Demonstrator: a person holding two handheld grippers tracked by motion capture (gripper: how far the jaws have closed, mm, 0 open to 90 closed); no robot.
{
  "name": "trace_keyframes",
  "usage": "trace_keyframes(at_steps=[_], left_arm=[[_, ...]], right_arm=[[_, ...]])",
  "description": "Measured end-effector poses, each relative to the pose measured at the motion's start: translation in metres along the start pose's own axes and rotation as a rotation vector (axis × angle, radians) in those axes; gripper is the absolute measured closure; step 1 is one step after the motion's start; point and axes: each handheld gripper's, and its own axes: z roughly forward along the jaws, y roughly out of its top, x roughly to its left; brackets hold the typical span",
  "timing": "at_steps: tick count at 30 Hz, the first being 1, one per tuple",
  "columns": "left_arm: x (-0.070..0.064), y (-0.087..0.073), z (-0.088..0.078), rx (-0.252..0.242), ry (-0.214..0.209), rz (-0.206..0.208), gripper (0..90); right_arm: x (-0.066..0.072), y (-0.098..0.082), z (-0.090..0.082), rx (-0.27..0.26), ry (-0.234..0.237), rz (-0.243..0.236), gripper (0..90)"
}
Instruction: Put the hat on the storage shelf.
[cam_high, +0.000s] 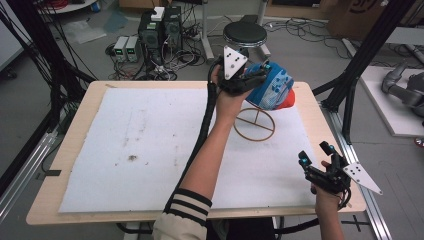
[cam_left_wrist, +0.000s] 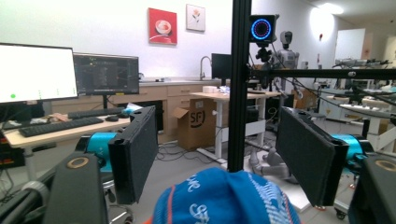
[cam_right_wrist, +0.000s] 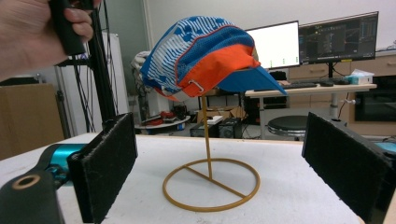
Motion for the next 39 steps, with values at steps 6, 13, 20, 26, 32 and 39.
trace_keyframes(at_steps=[6,13,20,26,32,39], left_arm=[[0.01,0.004,-0.021,0.0,0.009,0.018,22.8],[0.023,0.006,-0.052,-0.028,0.015,0.026,20.9],[0.032,0.005,-0.085,-0.063,0.001,0.033,19.3],[0.043,0.005,-0.12,-0.093,0.011,0.051,18.8],[0.055,0.005,-0.153,-0.112,0.027,0.067,18.5],[0.071,0.0,-0.192,-0.112,0.063,0.083,18.0]], right_arm=[[0.0,0.0,0.0,0.007,-0.005,0.006,10.1],[0.004,0.0,0.003,0.015,0.008,-0.012,10.1],[0.01,-0.001,0.006,0.031,0.02,-0.038,10.1],[0.014,-0.001,0.009,0.034,0.023,-0.053,10.1],[0.019,-0.001,0.011,0.042,0.029,-0.074,10.1],[0.021,-0.001,0.012,0.04,0.026,-0.083,10.0]])
